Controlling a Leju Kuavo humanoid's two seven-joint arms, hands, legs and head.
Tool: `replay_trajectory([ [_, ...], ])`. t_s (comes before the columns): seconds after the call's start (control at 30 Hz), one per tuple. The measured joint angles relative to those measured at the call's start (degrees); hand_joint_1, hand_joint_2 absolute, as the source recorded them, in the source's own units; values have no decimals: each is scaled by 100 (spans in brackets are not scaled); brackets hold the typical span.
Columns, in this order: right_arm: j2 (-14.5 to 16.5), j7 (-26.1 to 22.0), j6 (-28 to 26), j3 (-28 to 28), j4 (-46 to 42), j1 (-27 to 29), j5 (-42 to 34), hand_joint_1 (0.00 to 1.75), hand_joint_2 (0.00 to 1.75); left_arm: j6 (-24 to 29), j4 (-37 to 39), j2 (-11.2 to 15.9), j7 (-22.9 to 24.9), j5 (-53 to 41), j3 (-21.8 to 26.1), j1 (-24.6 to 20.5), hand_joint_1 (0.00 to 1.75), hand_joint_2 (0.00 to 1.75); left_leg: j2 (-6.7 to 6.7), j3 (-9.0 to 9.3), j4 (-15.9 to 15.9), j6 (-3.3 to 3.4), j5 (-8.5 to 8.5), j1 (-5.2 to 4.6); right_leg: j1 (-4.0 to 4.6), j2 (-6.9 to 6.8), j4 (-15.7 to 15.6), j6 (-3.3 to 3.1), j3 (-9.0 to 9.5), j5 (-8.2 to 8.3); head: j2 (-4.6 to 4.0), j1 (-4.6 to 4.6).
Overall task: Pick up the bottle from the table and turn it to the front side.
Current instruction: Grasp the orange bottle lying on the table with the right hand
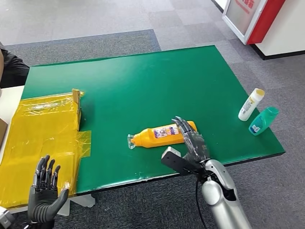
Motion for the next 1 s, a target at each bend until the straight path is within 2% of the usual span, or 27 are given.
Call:
replay_trajectory([
  [0.13, -343, 231, 208, 45, 533, -553, 214, 0, 175, 38, 106, 84, -13, 13, -66, -58, 0, 175, -1, -2, 0, 4, 10, 0, 0, -3, 0, -1, 0, 4, 0, -1],
  [0.33, -678, 455, 614, 223, 1287, -1238, 302, 0, 175, 103, 236, 210, -29, 46, -183, -145, 0, 175, 0, -5, 0, 0, 12, 0, 1, -2, 1, -6, -6, 8, 0, -2],
  [0.6, -1212, 472, 1479, 872, 3352, -2802, 106, 0, 175, 266, 598, 499, -156, 226, -498, -378, 0, 175, -3, -8, 1, 6, 27, -1, -2, -4, 1, 6, -4, 21, 0, 1],
  [0.9, -1307, 507, 1766, 1489, 5004, -3785, 64, 0, 175, 321, 946, 695, -200, 311, -781, -581, 0, 175, -4, -8, 1, 6, 30, -1, -2, -4, 1, 8, -6, 23, 0, 0],
  [0.97, -1308, 478, 1833, 1579, 5291, -3922, 29, 30, 175, 360, 1000, 734, -201, 371, -838, -614, 0, 175, -4, -8, 1, 6, 30, -1, -2, -3, 1, 7, -6, 23, 0, -1],
  [1.0, -1308, 454, 1865, 1615, 5411, -3978, 0, 74, 175, 375, 1022, 754, -201, 402, -864, -627, 0, 175, -4, -8, 1, 6, 30, -1, -2, -3, 1, 7, -6, 23, 0, 0],
])
